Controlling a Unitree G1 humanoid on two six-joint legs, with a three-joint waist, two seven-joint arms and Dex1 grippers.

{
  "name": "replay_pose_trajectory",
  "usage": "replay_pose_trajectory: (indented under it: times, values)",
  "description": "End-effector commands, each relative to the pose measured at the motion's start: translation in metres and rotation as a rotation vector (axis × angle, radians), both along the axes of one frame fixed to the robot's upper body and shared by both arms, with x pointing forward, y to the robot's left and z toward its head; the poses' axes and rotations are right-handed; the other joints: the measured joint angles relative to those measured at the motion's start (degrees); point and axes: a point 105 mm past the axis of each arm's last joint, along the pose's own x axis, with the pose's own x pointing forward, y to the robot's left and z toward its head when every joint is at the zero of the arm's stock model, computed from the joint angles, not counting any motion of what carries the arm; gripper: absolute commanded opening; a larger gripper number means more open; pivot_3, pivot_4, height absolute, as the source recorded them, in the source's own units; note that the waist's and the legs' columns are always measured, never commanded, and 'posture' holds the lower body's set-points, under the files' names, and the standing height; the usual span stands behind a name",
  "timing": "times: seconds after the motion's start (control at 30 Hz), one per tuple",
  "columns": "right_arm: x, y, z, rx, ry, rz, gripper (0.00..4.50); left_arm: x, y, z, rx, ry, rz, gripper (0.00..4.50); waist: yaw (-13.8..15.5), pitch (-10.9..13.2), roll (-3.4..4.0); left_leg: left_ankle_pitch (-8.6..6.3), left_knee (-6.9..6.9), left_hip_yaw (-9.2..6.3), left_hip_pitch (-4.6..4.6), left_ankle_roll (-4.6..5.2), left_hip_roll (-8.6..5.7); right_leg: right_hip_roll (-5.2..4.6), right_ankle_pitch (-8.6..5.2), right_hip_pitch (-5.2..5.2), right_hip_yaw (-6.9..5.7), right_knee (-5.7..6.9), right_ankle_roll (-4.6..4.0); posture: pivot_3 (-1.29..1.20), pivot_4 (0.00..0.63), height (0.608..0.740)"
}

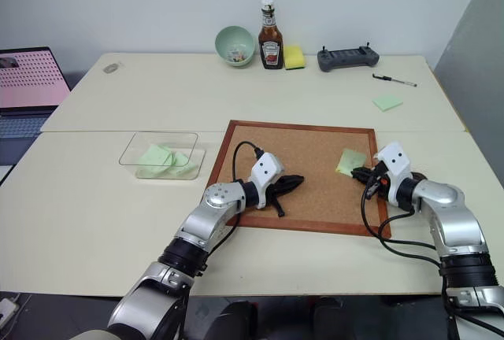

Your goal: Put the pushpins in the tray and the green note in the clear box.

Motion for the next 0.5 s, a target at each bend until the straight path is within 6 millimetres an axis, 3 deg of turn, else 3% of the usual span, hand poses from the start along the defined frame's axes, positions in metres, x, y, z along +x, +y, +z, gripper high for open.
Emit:
replay_pose_trajectory:
  times: [0.03,0.13,0.5]
  values:
    - [0.0029,-0.0035,0.0133,-0.071,-0.078,0.001,1.34,-0.0041,0.0044,-0.0216,0.049,0.060,0.013,0.00,0.00,0.00,0.00,0.00,0.00,0.00,0.00,0.00,0.00,0.00,0.00,0.00,0.00,0.00,0.00,0.00,0.150,0.740]
    - [0.0036,-0.0050,0.0093,-0.093,-0.067,0.000,1.91,-0.0040,0.0043,-0.0215,0.048,0.060,0.014,0.00,0.00,0.00,0.00,0.00,0.00,0.00,0.00,0.00,0.00,0.00,0.00,0.00,-0.01,0.00,0.00,0.00,0.150,0.740]
    - [0.0079,-0.0064,0.0050,-0.105,-0.068,-0.015,1.91,-0.0026,0.0052,-0.0210,0.049,0.059,0.021,0.00,0.00,0.00,0.00,0.00,0.00,0.00,0.00,0.00,0.00,0.00,0.00,0.00,0.00,0.00,0.00,0.00,0.150,0.740]
